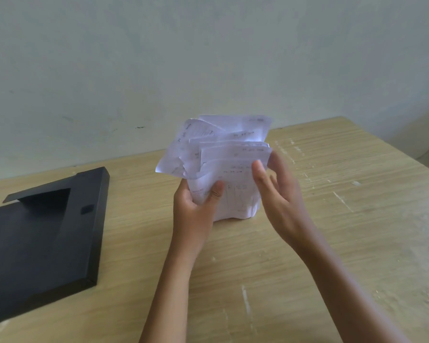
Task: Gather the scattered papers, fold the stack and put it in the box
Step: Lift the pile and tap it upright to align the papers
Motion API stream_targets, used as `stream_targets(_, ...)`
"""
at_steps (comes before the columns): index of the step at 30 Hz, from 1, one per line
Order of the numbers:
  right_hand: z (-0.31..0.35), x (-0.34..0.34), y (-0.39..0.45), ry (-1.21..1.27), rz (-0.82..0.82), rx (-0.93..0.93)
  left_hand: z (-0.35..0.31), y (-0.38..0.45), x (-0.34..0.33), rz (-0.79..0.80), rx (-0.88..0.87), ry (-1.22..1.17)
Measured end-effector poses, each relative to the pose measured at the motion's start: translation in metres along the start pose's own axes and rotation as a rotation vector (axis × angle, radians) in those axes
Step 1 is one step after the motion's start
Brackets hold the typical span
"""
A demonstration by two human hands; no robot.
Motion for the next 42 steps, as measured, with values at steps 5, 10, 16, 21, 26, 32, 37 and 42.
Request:
stream_targets(5,0.027,0.031,0.016,-0.387,-0.304,0.141,0.000,0.000,0.002,-0.010,-0.004,-0.013)
stream_targets(10,0.069,0.017,0.043,-0.401,-0.013,0.274,0.001,0.002,0.004,-0.026,-0.019,0.035)
stream_targets(16,0.091,0.006,0.061,-0.524,0.023,0.432,-0.002,0.001,0.006,-0.018,-0.073,0.064)
stream_targets(21,0.087,-0.002,0.063,-0.675,0.126,0.462,-0.003,0.003,0.007,-0.021,-0.090,0.072)
stream_targets(26,0.068,0.000,0.057,-0.477,0.103,0.273,-0.004,0.002,0.005,-0.019,-0.077,0.069)
stream_targets(32,0.047,0.013,0.062,-0.204,0.169,-0.099,-0.003,0.002,0.006,-0.047,-0.078,0.091)
stream_targets(37,0.094,0.001,0.071,-0.287,0.138,0.192,-0.006,0.000,0.003,-0.044,-0.109,0.121)
stream_targets(42,0.108,-0.026,0.061,-0.626,0.332,0.489,-0.005,0.000,0.002,-0.049,-0.089,0.108)
Point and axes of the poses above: each hand's wrist, its own y-axis towards the middle knuckle, its own x-axis out of the back of the hand, z = x × y, the point moved 5 cm from there along y, towards the middle knuckle, and after that the axes turned 2 degrees about -z, right-handed, at the moved point
